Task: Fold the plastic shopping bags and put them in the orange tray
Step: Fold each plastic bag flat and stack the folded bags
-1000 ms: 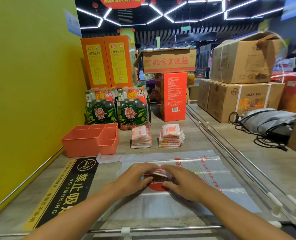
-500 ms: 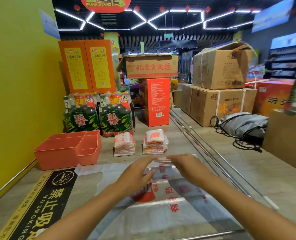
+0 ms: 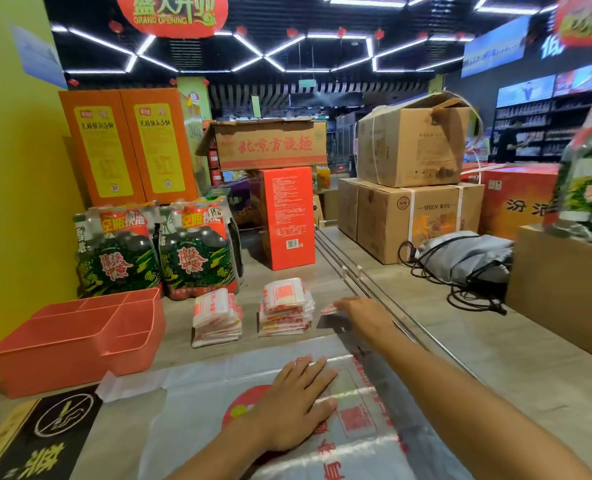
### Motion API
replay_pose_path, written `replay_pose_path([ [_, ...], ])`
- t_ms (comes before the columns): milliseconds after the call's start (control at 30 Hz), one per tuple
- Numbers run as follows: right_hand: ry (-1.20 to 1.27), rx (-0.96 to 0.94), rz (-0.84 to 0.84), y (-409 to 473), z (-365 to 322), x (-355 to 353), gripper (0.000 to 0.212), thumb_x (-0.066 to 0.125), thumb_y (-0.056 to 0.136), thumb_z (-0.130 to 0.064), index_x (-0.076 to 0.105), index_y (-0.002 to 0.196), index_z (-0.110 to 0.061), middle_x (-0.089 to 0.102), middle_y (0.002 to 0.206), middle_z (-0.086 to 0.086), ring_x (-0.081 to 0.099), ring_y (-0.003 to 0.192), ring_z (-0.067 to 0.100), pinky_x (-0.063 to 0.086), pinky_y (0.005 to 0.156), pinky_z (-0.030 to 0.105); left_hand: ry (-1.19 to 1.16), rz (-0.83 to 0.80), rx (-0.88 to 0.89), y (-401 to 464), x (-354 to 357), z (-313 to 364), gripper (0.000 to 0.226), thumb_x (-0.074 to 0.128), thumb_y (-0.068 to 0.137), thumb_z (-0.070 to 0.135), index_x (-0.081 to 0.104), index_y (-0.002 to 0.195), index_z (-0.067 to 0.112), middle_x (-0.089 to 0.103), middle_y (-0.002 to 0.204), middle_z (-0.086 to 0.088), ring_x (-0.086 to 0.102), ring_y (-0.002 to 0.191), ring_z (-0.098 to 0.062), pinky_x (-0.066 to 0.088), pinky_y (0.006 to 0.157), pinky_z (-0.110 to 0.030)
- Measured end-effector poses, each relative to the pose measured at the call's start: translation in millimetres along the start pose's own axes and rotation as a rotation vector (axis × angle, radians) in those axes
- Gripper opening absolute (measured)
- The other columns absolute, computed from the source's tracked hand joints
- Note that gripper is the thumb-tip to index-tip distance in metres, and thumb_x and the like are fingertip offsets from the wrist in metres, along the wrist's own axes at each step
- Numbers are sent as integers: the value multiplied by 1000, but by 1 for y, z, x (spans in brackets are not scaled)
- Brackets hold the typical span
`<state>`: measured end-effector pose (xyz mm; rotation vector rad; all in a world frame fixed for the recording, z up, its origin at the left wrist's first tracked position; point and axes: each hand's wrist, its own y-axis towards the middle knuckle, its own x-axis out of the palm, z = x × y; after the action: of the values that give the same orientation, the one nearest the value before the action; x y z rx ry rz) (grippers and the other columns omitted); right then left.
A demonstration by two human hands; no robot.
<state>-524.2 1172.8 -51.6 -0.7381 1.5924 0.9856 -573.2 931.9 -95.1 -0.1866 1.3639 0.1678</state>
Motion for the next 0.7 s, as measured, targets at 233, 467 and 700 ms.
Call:
replay_pose_path([
  [233, 245, -2, -220, 27, 15, 37, 64, 51, 99, -52, 42, 150, -15, 40, 156, 13, 38, 143, 32, 31, 119, 45, 2, -16, 4, 2, 3, -3, 60, 14, 104, 62, -1, 159, 42, -16, 164, 20, -23, 149, -3, -17, 121, -29],
  [467, 58, -43, -280, 8, 2, 7, 56, 36, 107, -31, 21, 159, -20, 11, 168, 7, 15, 153, 27, 18, 124, 42, -44, -4, 12, -2, -4, -2, 61, 19, 105, 60, 5, 160, 39, -10, 166, 19, -18, 151, -4, -17, 118, -26],
  [700, 30, -263, -172, -64, -18, -51, 60, 44, 105, -44, 26, 158, -25, 19, 166, -1, 23, 151, 20, 24, 123, 38, 41, 27, 19, -46, -53, 5, 58, 42, 104, 50, 28, 157, 30, 19, 166, 6, 15, 152, -16, 14, 125, -34],
])
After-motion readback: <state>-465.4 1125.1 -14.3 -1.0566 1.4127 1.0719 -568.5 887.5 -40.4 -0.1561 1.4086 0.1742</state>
